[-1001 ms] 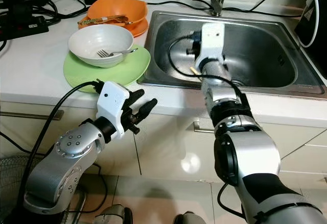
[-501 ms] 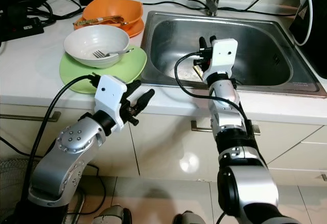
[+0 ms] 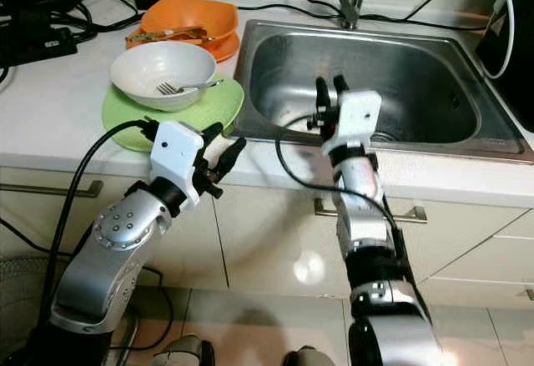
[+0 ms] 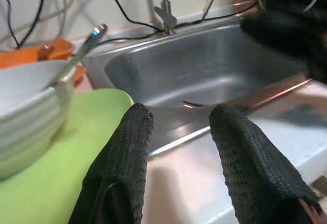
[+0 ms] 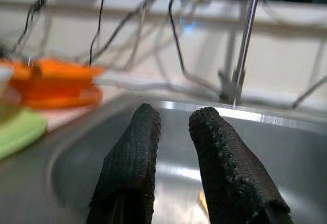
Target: Kitchen organization
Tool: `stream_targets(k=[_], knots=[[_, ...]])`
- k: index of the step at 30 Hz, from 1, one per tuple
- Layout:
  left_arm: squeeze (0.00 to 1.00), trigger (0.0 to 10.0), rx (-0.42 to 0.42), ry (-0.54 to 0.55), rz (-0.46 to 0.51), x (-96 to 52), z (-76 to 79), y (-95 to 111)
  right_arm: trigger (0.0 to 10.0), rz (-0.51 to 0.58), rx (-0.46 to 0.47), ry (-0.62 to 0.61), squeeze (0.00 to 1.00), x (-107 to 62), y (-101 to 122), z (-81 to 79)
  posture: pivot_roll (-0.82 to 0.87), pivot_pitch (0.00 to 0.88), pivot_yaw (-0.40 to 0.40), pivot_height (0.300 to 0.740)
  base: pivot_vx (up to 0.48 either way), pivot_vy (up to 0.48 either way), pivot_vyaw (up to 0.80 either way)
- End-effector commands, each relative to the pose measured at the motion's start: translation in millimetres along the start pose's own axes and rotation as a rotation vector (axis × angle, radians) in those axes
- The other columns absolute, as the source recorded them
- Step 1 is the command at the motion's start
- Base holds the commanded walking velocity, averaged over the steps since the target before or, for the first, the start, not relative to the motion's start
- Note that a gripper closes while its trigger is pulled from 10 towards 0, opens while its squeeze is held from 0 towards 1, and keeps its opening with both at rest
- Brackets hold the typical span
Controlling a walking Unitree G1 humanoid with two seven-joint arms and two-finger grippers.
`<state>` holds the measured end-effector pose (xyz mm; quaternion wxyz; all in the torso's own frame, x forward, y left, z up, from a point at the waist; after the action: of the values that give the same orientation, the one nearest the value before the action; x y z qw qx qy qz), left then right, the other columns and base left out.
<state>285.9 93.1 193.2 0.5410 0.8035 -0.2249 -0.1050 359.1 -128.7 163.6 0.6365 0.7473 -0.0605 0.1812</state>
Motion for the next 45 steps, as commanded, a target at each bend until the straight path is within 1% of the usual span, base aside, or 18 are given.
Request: stream_targets(k=[1,3,4,5,6,9,10,14,17,20,23,24,26,27,30,34,42,45], knots=[[0.00,10.0,0.029,0.023,0.006,0.8,-3.9,0.6,10.0,0.007,-0.002,-0.002,0.00,0.2,2.2,-1.2,0.07,0.077,-0.057,0.718,0.000,0.000,0.00],[0.00,10.0,0.082,0.052,0.002,-3.5,-11.6,-1.4,10.0,-0.013,0.010,-0.010,0.00,-2.4,-3.2,-3.6,0.07,0.080,-0.058,0.718,0.000,0.000,0.00],[0.00,10.0,0.082,0.052,0.002,-3.5,-11.6,-1.4,10.0,-0.013,0.010,-0.010,0.00,-2.4,-3.2,-3.6,0.07,0.080,-0.058,0.718,0.000,0.000,0.00],[0.00,10.0,0.125,0.066,0.000,-5.8,-16.6,-1.9,10.0,-0.017,0.010,-0.006,0.00,-3.1,-4.4,-5.5,0.08,0.084,-0.058,0.718,0.000,0.000,0.00],[0.00,10.0,0.144,0.072,-0.001,-6.6,-18.9,-2.0,10.0,-0.019,0.010,-0.005,0.00,-3.3,-4.9,-6.2,0.08,0.084,-0.058,0.718,0.000,0.000,0.00],[0.00,10.0,0.268,0.101,0.005,-9.6,-30.2,1.7,10.0,-0.039,0.013,-0.016,0.00,-4.5,-10.6,-6.5,0.09,0.087,-0.059,0.718,0.000,0.000,0.00],[0.00,10.0,0.268,0.101,0.005,-9.6,-30.2,1.7,10.0,-0.039,0.013,-0.016,0.00,-4.5,-10.6,-6.5,0.09,0.087,-0.059,0.718,0.000,0.000,0.00],[0.00,10.0,0.376,0.154,-0.001,-11.4,-41.1,6.0,10.0,-0.043,0.018,-0.019,0.00,-5.3,-12.4,-8.7,0.10,0.088,-0.057,0.718,0.000,0.000,0.00],[0.00,10.0,0.404,0.187,-0.022,-8.6,-54.3,4.3,10.0,-0.048,0.019,-0.023,0.00,-5.0,-14.1,-9.4,0.10,0.087,-0.057,0.718,0.000,0.000,0.00],[0.00,10.0,0.424,0.180,-0.020,-6.4,-57.2,5.5,10.0,-0.048,0.022,-0.028,0.00,-4.6,-14.3,-9.7,0.10,0.085,-0.056,0.718,0.000,0.000,0.00],[0.00,10.0,0.510,0.166,-0.013,3.1,-60.2,5.3,10.0,-0.045,0.026,-0.019,0.00,-4.0,-14.6,-13.1,0.10,0.084,-0.054,0.718,0.000,0.000,0.00],[0.00,10.0,0.510,0.166,-0.013,3.1,-60.2,5.3,10.0,-0.045,0.026,-0.019,0.00,-4.0,-14.6,-13.1,0.10,0.084,-0.054,0.718,0.000,0.000,0.00],[0.00,10.0,0.536,0.168,0.001,8.2,-59.9,6.5,10.0,-0.048,0.026,-0.018,0.00,-4.4,-15.4,-14.0,0.10,0.080,-0.049,0.718,0.000,0.000,0.00],[0.00,10.0,0.557,0.161,0.016,13.8,-58.7,8.3,10.0,-0.049,0.026,-0.019,0.00,-4.5,-15.8,-14.2,0.10,0.080,-0.049,0.718,0.000,0.000,0.00],[0.00,10.0,0.576,0.152,0.025,18.8,-57.8,9.1,10.0,-0.049,0.027,-0.021,0.00,-4.5,-16.1,-14.1,0.09,0.080,-0.044,0.718,0.000,0.000,0.00],[0.00,10.0,0.570,0.133,0.030,29.9,-57.6,7.5,10.0,-0.047,0.029,-0.029,0.00,-5.1,-16.3,-14.1,0.08,0.078,-0.035,0.718,0.000,0.000,0.00],[0.00,10.0,0.577,0.105,0.037,42.0,-57.2,5.9,10.0,-0.042,0.032,-0.035,0.00,-5.5,-16.0,-14.3,0.08,0.071,-0.025,0.718,0.000,0.000,0.00],[0.00,10.0,0.596,0.098,0.044,46.5,-57.4,5.3,10.0,-0.039,0.034,-0.038,0.00,-4.6,-15.1,-13.8,0.08,0.071,-0.024,0.718,0.000,0.000,0.00]])
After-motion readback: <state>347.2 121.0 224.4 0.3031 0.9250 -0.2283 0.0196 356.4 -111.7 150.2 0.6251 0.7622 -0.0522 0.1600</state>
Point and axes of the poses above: a point about 5 cm out from each wrist's last joint towards the gripper, its own x axis pointing out of the wrist towards the gripper, its own y axis along the axis of the wrist's last joint, z = x × y, the point moved 1 cm from there along x, pointing out of the wrist towards the gripper, and after that the axes turned 9 degrees about x, right-handed, at the moved point
